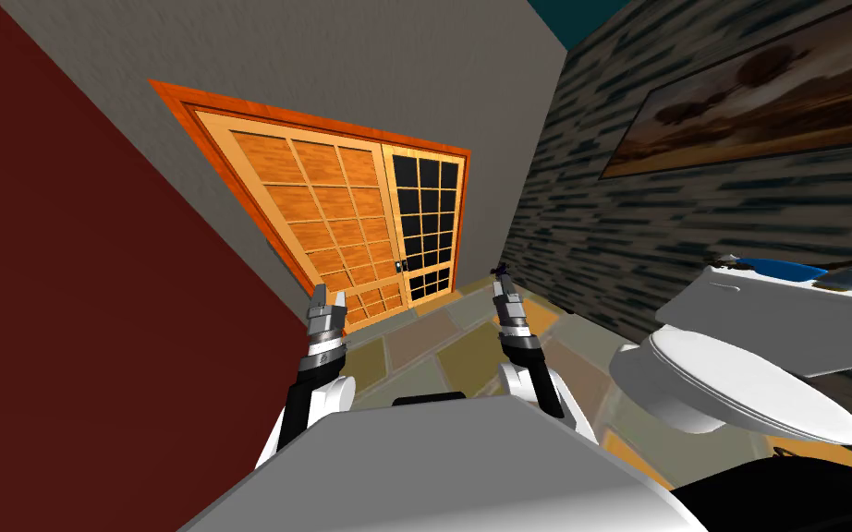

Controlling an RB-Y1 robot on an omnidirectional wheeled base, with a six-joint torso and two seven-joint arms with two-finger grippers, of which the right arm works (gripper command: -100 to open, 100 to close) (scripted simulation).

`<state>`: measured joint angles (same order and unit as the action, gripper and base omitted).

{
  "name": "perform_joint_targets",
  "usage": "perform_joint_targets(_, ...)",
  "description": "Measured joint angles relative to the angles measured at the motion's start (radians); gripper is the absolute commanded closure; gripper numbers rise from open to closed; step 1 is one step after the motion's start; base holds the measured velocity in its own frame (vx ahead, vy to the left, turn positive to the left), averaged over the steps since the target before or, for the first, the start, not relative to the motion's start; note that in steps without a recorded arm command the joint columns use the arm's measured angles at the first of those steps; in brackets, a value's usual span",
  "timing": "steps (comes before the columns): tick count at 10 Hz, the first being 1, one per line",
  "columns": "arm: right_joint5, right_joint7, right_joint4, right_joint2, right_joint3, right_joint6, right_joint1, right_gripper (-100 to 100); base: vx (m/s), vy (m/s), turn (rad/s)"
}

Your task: Pull the door open

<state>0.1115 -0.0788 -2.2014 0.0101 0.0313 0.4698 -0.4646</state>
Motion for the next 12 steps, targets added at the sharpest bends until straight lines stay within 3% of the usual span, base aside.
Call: perform_joint_targets(12, 0.124, -0.201, 0.259, 0.046, 0.087, 0.098, 0.055, -100, 0.16, 0.054, 0.061)
